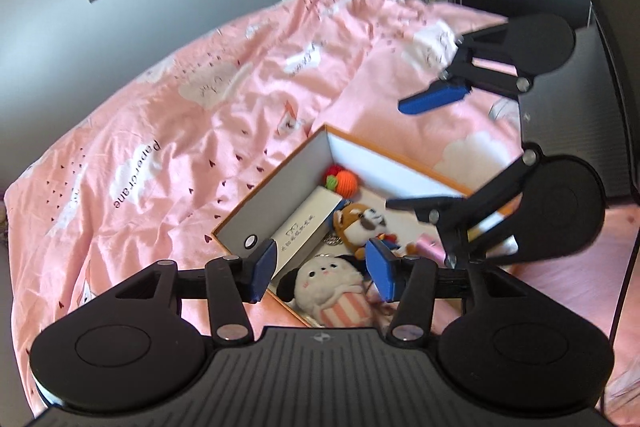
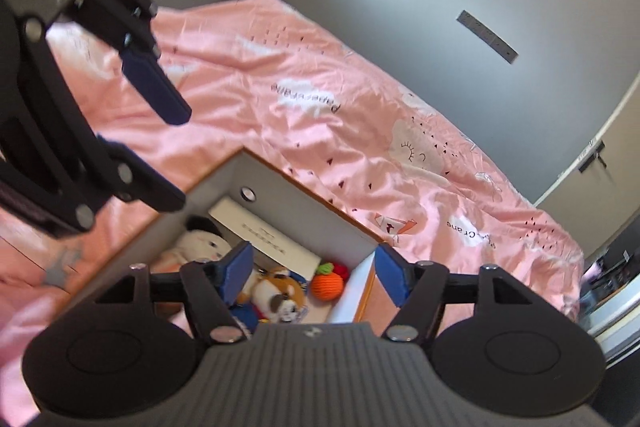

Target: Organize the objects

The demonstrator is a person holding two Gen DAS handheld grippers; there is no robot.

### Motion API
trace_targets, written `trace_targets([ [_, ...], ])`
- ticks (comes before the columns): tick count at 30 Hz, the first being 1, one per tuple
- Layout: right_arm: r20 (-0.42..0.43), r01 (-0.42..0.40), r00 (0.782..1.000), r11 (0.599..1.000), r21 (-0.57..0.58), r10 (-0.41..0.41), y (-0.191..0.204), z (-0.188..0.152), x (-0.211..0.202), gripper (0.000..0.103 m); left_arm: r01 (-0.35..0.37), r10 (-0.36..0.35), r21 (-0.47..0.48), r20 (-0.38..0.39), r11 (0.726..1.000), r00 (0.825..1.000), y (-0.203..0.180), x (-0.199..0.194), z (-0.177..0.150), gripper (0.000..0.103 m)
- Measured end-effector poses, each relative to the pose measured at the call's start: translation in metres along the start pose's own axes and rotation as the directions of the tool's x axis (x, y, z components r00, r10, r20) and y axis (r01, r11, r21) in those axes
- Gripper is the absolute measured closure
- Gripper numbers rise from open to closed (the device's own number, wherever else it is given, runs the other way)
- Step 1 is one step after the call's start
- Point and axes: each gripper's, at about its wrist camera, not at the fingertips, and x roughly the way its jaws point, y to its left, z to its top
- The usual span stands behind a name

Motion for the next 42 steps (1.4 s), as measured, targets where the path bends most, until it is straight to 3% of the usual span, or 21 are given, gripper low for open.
trace_targets([
  [3,0.059,-0.014,0.998,0.996,0.092,0.009,0.006,0.0,-0.04,0.027,-0.022,0.024,-0.033,0.065,0.999,0.998,-0.009,-0.035,-0.007,0.037],
  [5,0.101,-0.023,0.995,0.989,0.148,0.008,0.01,-0.001,-0.062,0.026,-0.054,0.058,-0.042,0.112,0.998,0.992,-0.014,-0.056,-0.013,0.023],
  [6,0.127,-0.022,0.992,0.985,0.171,0.0,0.013,-0.003,-0.073,0.022,-0.072,0.078,-0.046,0.136,0.996,0.988,-0.017,-0.067,-0.017,0.023],
  [10,0.226,0.027,0.97,0.961,0.275,-0.092,0.03,-0.012,-0.112,0.019,-0.135,0.153,-0.106,0.19,0.985,0.97,-0.023,-0.102,-0.03,0.013],
  [12,0.26,0.024,0.958,0.936,0.35,-0.122,0.038,-0.018,-0.126,0.016,-0.164,0.197,-0.16,0.224,0.973,0.954,-0.024,-0.115,-0.039,0.012],
  [16,0.307,0.004,0.936,0.878,0.478,-0.172,0.057,-0.034,-0.146,0.011,-0.184,0.253,-0.252,0.273,0.95,0.928,-0.029,-0.128,-0.059,0.01],
  [20,0.298,0.053,0.922,0.844,0.534,-0.247,0.08,-0.053,-0.149,0.007,-0.191,0.296,-0.343,0.286,0.92,0.911,-0.039,-0.12,-0.085,0.005],
  [26,0.235,0.099,0.926,0.791,0.604,-0.296,0.099,-0.087,-0.131,0.006,-0.153,0.279,-0.477,0.205,0.865,0.938,-0.048,-0.08,-0.131,0.005],
  [31,0.145,0.193,0.927,0.773,0.605,-0.345,0.113,-0.106,-0.1,0.005,-0.216,0.329,-0.56,0.107,0.8,0.938,-0.059,-0.055,-0.163,0.005],
  [37,0.09,0.192,0.948,0.774,0.604,-0.306,0.124,-0.125,-0.075,0.005,-0.226,0.31,-0.561,0.058,0.796,0.949,-0.06,-0.036,-0.178,0.005],
  [42,0.009,0.191,0.962,0.695,0.693,-0.273,0.112,-0.143,-0.055,0.005,-0.239,0.291,-0.579,-0.004,0.779,0.957,-0.054,-0.019,-0.183,0.005],
])
